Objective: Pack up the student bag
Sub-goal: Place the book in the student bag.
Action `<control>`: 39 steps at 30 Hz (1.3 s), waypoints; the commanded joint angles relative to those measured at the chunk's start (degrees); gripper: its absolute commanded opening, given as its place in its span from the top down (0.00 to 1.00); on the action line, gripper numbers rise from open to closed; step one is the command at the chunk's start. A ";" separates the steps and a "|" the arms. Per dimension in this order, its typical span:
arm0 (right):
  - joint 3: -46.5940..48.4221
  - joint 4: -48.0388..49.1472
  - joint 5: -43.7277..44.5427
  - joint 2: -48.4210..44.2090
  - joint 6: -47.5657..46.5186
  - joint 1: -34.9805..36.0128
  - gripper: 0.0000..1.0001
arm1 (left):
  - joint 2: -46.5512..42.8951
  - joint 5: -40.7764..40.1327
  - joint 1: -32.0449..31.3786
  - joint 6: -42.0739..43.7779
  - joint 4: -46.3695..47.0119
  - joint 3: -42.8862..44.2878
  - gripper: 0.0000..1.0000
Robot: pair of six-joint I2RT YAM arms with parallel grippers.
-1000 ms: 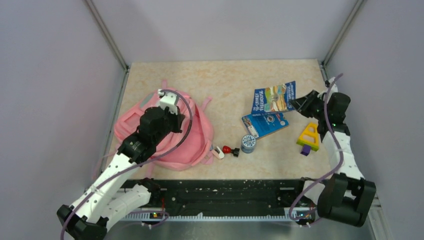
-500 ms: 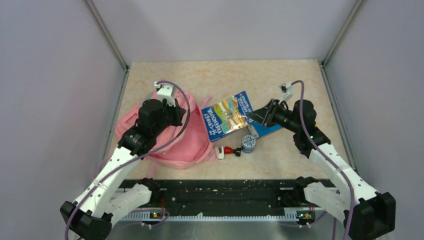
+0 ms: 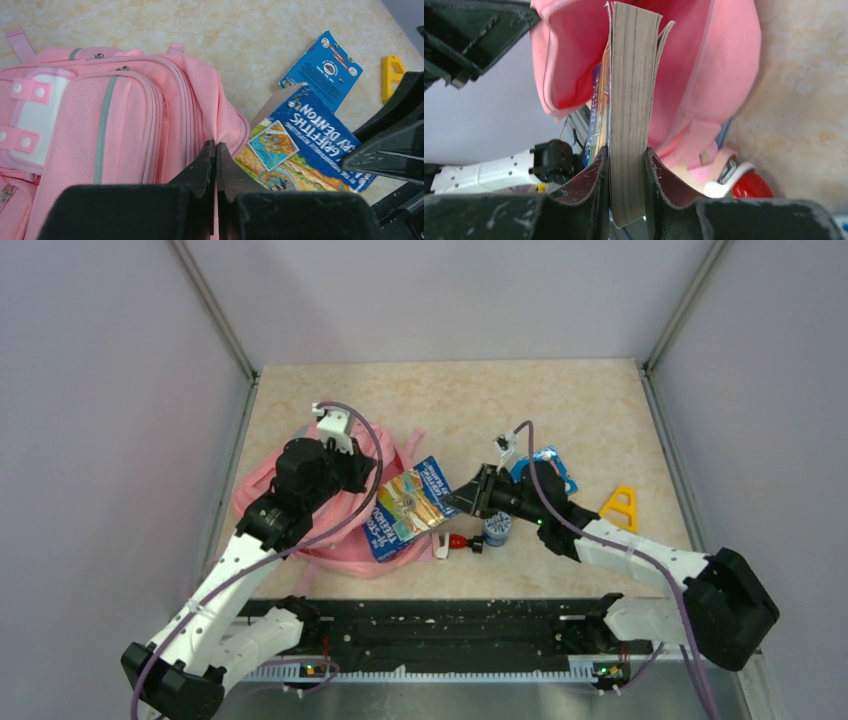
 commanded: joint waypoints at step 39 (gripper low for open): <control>43.72 43.42 39.26 64.38 -1.68 18.40 1.00 | -3.69 5.48 0.20 -1.44 8.83 -1.36 1.00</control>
